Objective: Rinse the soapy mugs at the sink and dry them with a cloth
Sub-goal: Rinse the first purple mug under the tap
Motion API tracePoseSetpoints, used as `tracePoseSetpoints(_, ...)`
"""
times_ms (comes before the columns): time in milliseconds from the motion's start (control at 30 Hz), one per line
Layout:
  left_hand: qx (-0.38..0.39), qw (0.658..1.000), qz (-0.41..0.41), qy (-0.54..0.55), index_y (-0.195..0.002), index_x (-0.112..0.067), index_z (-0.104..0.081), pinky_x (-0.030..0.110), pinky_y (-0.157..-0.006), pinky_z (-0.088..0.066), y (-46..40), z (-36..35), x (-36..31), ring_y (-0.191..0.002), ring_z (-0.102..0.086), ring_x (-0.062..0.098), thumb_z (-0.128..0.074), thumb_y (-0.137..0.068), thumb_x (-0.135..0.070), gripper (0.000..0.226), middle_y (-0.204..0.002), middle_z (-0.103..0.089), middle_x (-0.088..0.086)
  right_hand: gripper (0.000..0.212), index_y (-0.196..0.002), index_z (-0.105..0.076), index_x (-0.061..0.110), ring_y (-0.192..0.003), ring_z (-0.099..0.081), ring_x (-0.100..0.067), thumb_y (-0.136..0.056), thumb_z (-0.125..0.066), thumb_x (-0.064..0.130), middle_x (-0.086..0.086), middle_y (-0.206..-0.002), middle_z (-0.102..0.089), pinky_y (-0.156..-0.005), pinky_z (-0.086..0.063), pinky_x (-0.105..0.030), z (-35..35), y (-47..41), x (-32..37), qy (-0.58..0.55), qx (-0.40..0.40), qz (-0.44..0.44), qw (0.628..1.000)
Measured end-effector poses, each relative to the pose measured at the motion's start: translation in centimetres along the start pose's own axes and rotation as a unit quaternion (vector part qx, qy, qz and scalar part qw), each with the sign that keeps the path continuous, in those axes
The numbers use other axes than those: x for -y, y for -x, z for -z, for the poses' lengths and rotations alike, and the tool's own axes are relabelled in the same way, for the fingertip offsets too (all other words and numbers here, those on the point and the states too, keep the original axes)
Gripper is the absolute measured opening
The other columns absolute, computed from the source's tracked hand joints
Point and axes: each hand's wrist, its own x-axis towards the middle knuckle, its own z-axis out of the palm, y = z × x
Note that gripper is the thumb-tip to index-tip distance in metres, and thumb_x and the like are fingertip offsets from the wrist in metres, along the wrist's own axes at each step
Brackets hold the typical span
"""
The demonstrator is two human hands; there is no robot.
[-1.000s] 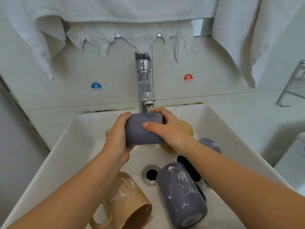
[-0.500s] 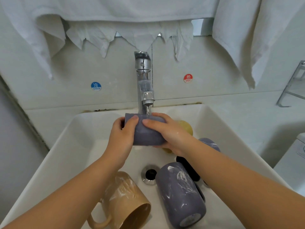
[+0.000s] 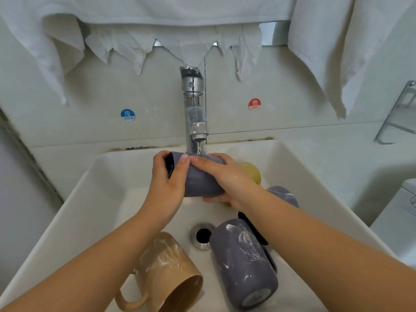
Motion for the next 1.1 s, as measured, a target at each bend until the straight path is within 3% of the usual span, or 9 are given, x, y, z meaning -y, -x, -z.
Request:
tracePoseSetpoints(133, 0.011, 1.0, -0.009, -0.008, -0.118, -0.025, -0.037, 0.009, -0.072, -0.044, 0.1, -0.3, 0.2, -0.097, -0.055, 0.0, -0.046, -0.098, -0.035, 0.024, -0.109, -0.051, -0.015, 0.044, -0.118, -0.058, 0.022, -0.094, -0.063, -0.023, -0.084, -0.065, 0.05, -0.002, -0.108, -0.065, -0.082, -0.057, -0.048, -0.5, -0.1, 0.2, -0.027, -0.064, -0.001, 0.998)
tracePoseSetpoints(333, 0.02, 0.999, 0.027, 0.002, -0.119, -0.027, -0.036, 0.002, -0.061, -0.043, -0.2, -0.1, 0.1, -0.091, -0.054, 0.0, -0.042, -0.101, -0.032, 0.02, -0.105, -0.05, -0.013, 0.049, -0.12, -0.051, 0.026, -0.094, -0.06, -0.017, -0.079, -0.074, 0.043, 0.002, -0.111, -0.059, -0.079, -0.058, -0.043, -0.1, 0.2, 0.4, -0.013, -0.014, 0.021, 1.0)
tracePoseSetpoints(533, 0.014, 0.997, 0.03, -0.075, -0.107, -0.046, -0.039, 0.026, -0.094, -0.045, -0.3, 0.0, 0.6, -0.114, -0.051, 0.018, -0.043, -0.086, -0.065, 0.029, -0.123, -0.045, -0.005, 0.033, -0.112, -0.052, 0.024, -0.08, -0.054, -0.006, -0.088, -0.062, 0.046, 0.007, -0.095, -0.057, -0.074, -0.053, -0.028, -0.4, -0.2, 0.2, 0.024, -0.094, 0.1, 0.99)
tracePoseSetpoints(667, 0.032, 0.996, 0.078, -0.029, -0.123, -0.031, -0.036, -0.001, -0.055, -0.04, -0.3, 0.0, 0.0, -0.086, -0.053, -0.003, -0.034, -0.102, -0.041, 0.023, -0.113, -0.052, -0.002, 0.037, -0.119, -0.048, 0.024, -0.088, -0.056, -0.011, -0.09, -0.06, 0.044, 0.006, -0.102, -0.054, -0.069, -0.053, -0.027, -0.1, 0.1, 0.5, 0.05, -0.034, 0.1, 0.993)
tracePoseSetpoints(767, 0.033, 0.997, 0.05, -0.052, -0.133, -0.021, -0.035, 0.0, -0.061, -0.042, -0.3, 0.2, 0.0, -0.087, -0.052, -0.003, -0.027, -0.101, -0.047, 0.042, -0.113, -0.052, 0.001, 0.06, -0.123, -0.045, 0.025, -0.1, -0.058, -0.015, -0.075, -0.078, 0.041, 0.007, -0.109, -0.055, -0.084, -0.056, -0.036, -0.5, 0.2, 0.1, 0.072, -0.028, 0.118, 0.99)
tracePoseSetpoints(867, 0.029, 0.994, 0.039, -0.1, -0.125, -0.037, -0.036, 0.032, -0.098, -0.046, -0.4, 0.4, 0.9, -0.108, -0.055, 0.017, -0.021, -0.081, -0.084, 0.066, -0.123, -0.054, 0.005, 0.054, -0.116, -0.048, 0.026, -0.095, -0.06, -0.011, -0.075, -0.077, 0.045, 0.011, -0.099, -0.056, -0.086, -0.055, -0.036, -0.8, 0.0, -0.2, 0.058, -0.067, 0.13, 0.988)
tracePoseSetpoints(967, 0.04, 0.991, 0.064, -0.113, -0.112, -0.051, -0.031, 0.051, -0.104, -0.041, -0.3, 0.4, 0.9, -0.116, -0.053, 0.028, -0.02, -0.074, -0.084, 0.051, -0.124, -0.054, 0.005, 0.028, -0.11, -0.052, 0.025, -0.08, -0.055, -0.002, -0.09, -0.06, 0.042, 0.008, -0.093, -0.057, -0.073, -0.052, -0.025, -0.4, -0.2, 0.0, 0.042, -0.078, 0.128, 0.988)
tracePoseSetpoints(1033, 0.048, 0.99, 0.08, -0.102, -0.116, -0.045, -0.03, 0.043, -0.101, -0.044, -0.3, 0.4, 1.0, -0.113, -0.054, 0.027, -0.028, -0.088, -0.072, 0.039, -0.125, -0.053, 0.006, 0.023, -0.113, -0.05, 0.026, -0.079, -0.054, -0.002, -0.095, -0.052, 0.041, 0.01, -0.091, -0.055, -0.066, -0.05, -0.022, 0.1, -0.2, 0.2, 0.056, -0.034, 0.112, 0.992)
tracePoseSetpoints(1100, 0.045, 0.992, 0.084, -0.084, -0.121, -0.039, -0.03, 0.019, -0.085, -0.047, -0.4, 0.4, 0.8, -0.102, -0.057, 0.017, -0.03, -0.098, -0.059, 0.03, -0.123, -0.053, 0.004, 0.028, -0.12, -0.047, 0.028, -0.082, -0.054, -0.006, -0.095, -0.053, 0.04, 0.012, -0.093, -0.052, -0.068, -0.055, -0.028, 0.4, 0.0, 0.3, 0.058, 0.013, 0.082, 0.995)
